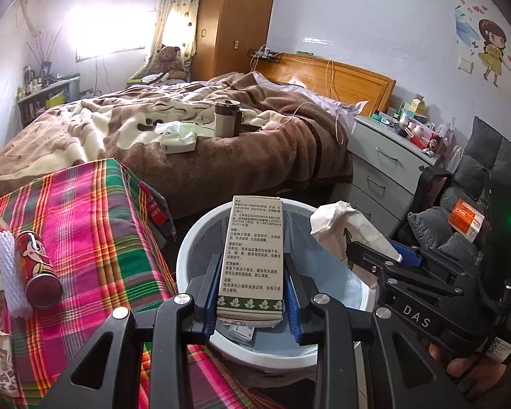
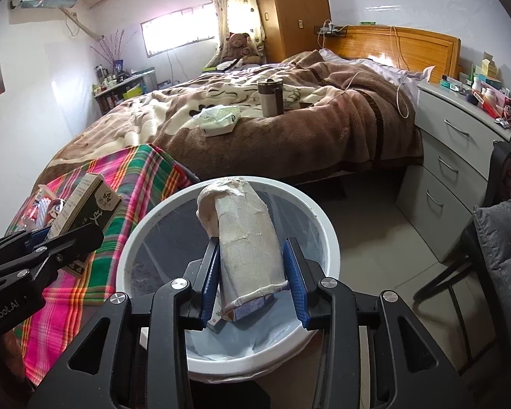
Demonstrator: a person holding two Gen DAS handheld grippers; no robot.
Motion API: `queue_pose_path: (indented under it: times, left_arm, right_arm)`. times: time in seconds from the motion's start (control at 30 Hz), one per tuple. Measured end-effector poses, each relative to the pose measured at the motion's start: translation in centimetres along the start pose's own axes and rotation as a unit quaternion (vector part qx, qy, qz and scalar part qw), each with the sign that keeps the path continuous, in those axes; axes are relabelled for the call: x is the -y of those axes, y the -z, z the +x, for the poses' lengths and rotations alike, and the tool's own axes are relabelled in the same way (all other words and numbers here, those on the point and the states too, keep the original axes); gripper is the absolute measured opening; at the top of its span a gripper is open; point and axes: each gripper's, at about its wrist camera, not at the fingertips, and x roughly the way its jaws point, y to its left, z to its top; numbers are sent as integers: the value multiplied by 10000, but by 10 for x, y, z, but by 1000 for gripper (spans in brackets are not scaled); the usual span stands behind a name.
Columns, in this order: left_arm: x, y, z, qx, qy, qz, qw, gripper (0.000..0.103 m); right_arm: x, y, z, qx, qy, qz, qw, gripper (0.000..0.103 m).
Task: Collect trash
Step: 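Move both held items over the wastebasket and open both grippers, then reach the right gripper to the red cartoon can while the left approaches the bottle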
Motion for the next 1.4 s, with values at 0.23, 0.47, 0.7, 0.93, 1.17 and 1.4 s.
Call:
queue_pose_path:
  times: [0.23,0.47,0.7,0.93,1.17,1.4]
  left_arm:
    - [-1,-2,4,14,-2,-15,10000,45]
    - [-10,-2,-3,75,25,-83,9999,56]
    - [-21,0,-17,135,-61,-186,9997,56]
    - [-42,5,-37,239,-217,-330,9989,56]
    - [-78,12,-63,421,-508,-612,9959,56]
    - [-118,18,-85,543,-834,-878,9912,56]
  right_arm:
    - [1,-1,3,-85,74,-38,9999,51]
    - [0,-2,2,-48,233,-83,9997,58]
    - [-9,-6,-2,3,152,-106,9998,58]
    - [-27,-9,-6,112,37,-207,9997,58]
    - [-56,-11,-6,226,-179,-350,9990,58]
    - [-88,-12,-2,236,-387,-550,9975,59]
